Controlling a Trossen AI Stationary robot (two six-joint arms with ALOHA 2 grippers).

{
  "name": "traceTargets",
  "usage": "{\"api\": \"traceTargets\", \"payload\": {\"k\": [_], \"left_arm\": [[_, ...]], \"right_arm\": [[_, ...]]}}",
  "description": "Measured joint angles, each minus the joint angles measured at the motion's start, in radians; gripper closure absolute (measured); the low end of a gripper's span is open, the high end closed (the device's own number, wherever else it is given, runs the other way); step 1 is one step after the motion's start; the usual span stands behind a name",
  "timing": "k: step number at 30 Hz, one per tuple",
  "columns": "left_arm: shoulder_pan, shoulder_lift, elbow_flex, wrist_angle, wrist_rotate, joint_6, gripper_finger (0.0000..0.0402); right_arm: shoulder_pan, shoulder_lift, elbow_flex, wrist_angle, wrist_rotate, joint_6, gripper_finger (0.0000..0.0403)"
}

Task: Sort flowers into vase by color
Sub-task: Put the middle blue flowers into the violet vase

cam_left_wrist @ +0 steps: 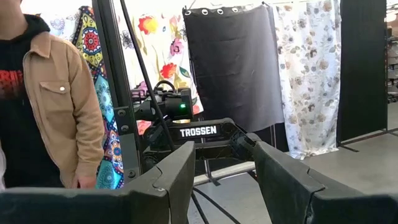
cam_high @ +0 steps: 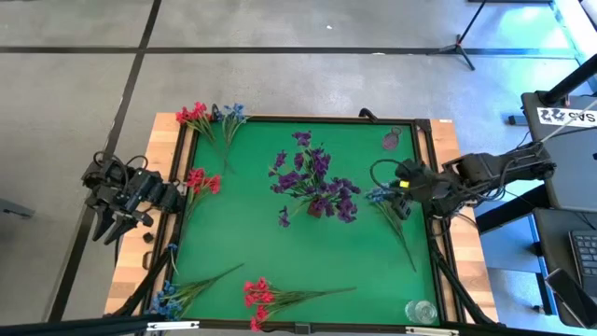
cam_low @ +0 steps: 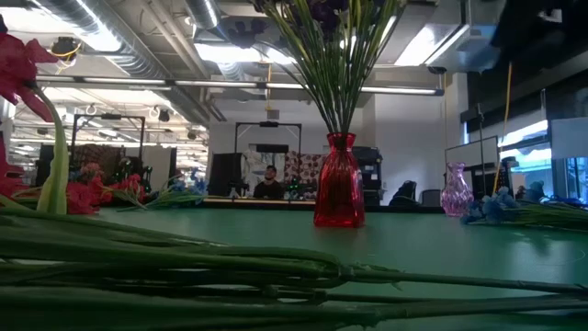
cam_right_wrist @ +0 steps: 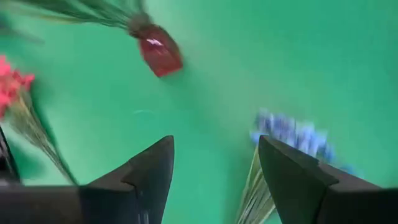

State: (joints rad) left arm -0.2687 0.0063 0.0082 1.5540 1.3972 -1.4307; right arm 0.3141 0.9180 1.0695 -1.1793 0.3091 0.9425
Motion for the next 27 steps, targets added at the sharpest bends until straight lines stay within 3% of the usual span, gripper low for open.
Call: {"api": "traceTargets", "payload": {"k": [3,8,12,16,20,27], "left_arm": [[0.0,0.0,0.0,0.0,0.0,0.0,0.024],[0.0,0.0,0.0,0.0,0.0,0.0,0.024],[0.0,0.0,0.0,0.0,0.0,0.0,0.024],[0.0,0.0,0.0,0.0,0.0,0.0,0.024],[0.0,0.0,0.0,0.0,0.0,0.0,0.024],[0.0,0.0,0.0,0.0,0.0,0.0,0.024]], "right_arm": [[-0.001,0.011,-0.015,-0.021,-0.036,0.197,0.0171],[-0.026,0.055,-0.106,-0.02,-0.141,0.317,0.0171],[-0.08,0.064,-0.259,0.109,-0.222,0.29,0.0156],[-0.17,0.069,-0.408,0.238,-0.271,0.293,0.0106],[-0.253,0.078,-0.489,0.248,-0.293,0.31,0.0071],[-0.288,0.124,-0.545,0.34,-0.355,0.283,0.0096]]}}
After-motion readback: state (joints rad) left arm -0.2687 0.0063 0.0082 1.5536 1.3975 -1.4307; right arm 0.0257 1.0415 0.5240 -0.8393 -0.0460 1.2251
